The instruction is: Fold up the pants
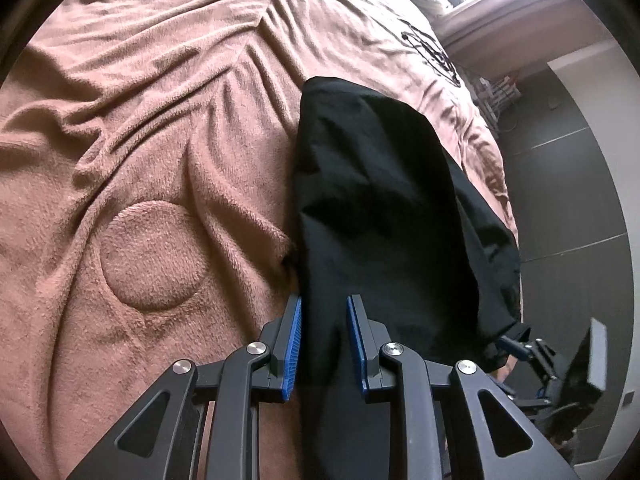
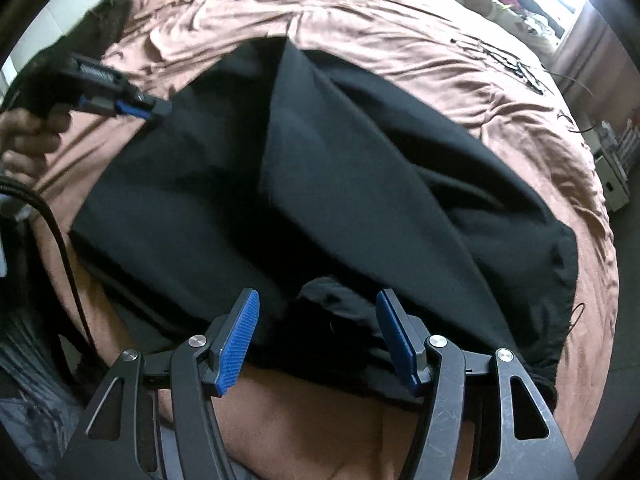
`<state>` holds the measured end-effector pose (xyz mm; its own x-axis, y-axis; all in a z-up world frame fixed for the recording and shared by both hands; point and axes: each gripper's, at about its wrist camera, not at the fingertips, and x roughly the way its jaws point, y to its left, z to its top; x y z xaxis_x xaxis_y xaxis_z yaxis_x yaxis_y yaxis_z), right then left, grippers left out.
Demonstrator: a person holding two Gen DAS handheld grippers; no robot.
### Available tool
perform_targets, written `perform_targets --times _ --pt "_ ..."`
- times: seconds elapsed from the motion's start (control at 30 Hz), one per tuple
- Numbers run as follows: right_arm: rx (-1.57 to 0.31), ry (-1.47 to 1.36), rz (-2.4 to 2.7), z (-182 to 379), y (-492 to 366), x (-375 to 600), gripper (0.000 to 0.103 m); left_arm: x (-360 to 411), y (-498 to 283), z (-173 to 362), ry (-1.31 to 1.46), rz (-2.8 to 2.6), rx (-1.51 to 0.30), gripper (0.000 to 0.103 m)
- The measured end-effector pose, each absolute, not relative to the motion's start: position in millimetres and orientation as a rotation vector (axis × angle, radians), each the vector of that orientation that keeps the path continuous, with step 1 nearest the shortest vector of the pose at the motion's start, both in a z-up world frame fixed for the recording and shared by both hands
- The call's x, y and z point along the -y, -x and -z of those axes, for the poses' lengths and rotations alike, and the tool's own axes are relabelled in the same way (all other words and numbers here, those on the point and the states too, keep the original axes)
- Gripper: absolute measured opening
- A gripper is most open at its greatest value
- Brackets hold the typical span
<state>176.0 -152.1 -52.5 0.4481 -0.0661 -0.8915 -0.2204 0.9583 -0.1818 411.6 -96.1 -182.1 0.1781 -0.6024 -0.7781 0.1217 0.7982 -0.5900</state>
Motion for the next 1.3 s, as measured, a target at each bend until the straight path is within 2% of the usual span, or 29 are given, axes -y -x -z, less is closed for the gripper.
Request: perform_targets --times 0.07,0.1,0.13,0.2,0.3,0.37,0.83,1.3 --pt "-1.129 0.319 -0.076 64.6 -180.9 149.7 0.057 96.0 -411.9 182.3 0.444 0.535 -1.300 0.024" --pt "-1.138 0.336 -0.075 70.3 -184.3 145.6 0.046 96.0 -412.1 182.5 0.443 0.533 -1.300 0.024" --pt "-1.153 0.354 -0.081 75.1 -186.5 144.1 0.041 95.7 -412.2 182.9 0.443 0.531 -1.299 0.024" --pt "-1.159 0.366 -0.087 77.1 -189.8 142.5 0.025 95.8 -412.7 183.4 0.439 0.527 -1.298 0.024" --pt "-1.150 0.365 -0.096 68.0 -194.4 143.6 0.013 96.8 -412.8 183.2 0.424 0.519 -1.296 0.024" --pt "-1.134 0.350 -0.091 62.1 -194.1 145.1 0.010 97.6 -412.5 181.4 0.421 0.527 -1.289 0.024" --pt "-0.924 0.146 0.073 -7.8 -182.9 226.1 0.006 96.7 -412.7 176.8 0.410 0.507 -1.261 0.024" --pt "-0.886 0.033 0.280 -13.0 -200.2 286.8 0.005 90.4 -423.4 175.0 0.445 0.467 -1.247 0.024"
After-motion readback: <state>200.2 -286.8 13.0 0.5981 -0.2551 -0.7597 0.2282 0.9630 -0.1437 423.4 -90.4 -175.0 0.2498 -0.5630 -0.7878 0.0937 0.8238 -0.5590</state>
